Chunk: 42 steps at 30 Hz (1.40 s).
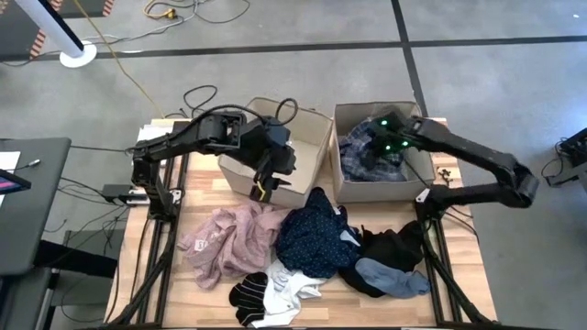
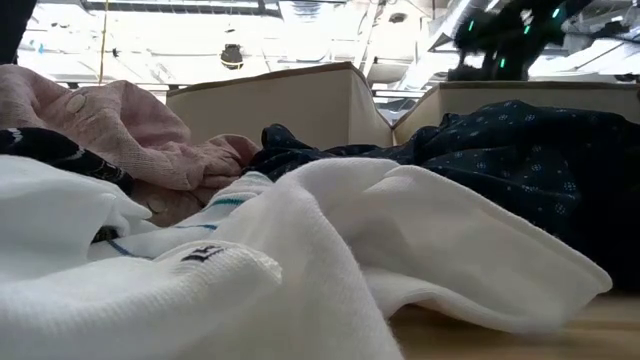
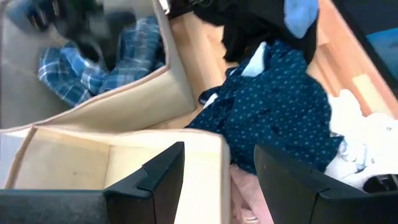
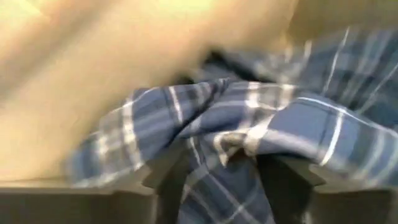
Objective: Sort clothes
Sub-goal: Put the blue plaid shirt into the right laundry organizer, then put the pink long sleeve shirt into the right laundry organizer
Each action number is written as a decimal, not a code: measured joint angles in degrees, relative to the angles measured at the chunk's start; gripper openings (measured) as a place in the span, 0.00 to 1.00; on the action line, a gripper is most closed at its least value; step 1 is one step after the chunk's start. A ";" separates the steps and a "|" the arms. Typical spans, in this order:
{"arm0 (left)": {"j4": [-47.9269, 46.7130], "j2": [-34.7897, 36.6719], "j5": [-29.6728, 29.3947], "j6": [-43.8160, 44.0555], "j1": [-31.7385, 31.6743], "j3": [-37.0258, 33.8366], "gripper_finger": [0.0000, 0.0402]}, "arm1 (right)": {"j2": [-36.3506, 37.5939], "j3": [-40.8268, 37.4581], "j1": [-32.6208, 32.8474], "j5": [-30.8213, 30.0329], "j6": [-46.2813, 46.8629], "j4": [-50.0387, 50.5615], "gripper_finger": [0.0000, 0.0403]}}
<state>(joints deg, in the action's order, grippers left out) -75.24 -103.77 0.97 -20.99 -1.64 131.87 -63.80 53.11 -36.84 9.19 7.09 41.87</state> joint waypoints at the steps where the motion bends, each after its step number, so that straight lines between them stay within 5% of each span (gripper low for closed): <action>1: 0.01 -0.04 0.03 -0.14 -0.23 -0.02 0.47 | 1.53 0.81 0.68 0.00 0.17 -0.04 0.58; 6: 0.56 0.07 2.21 -0.53 -1.55 -3.83 0.47 | 8.43 4.76 3.92 0.00 0.43 -1.10 0.67; 19: 1.43 1.82 6.93 1.41 -2.55 -21.84 0.47 | 19.25 8.54 14.40 -0.25 1.29 -6.56 0.67; 26: 11.86 13.93 6.20 4.93 -1.26 -32.78 0.47 | 19.47 8.54 17.67 -0.46 1.47 -6.58 0.67; 35: 21.47 33.46 7.02 14.35 2.69 -57.56 0.47 | 16.06 8.54 22.86 -0.68 1.44 -5.97 0.67; 42: 29.81 40.27 4.74 24.45 9.35 -74.39 0.50 | 11.77 8.54 26.71 -2.27 0.96 -6.12 0.67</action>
<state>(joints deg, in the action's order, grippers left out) -45.44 -63.51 5.71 3.47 7.71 57.48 -52.03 61.65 -10.13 6.92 8.05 35.75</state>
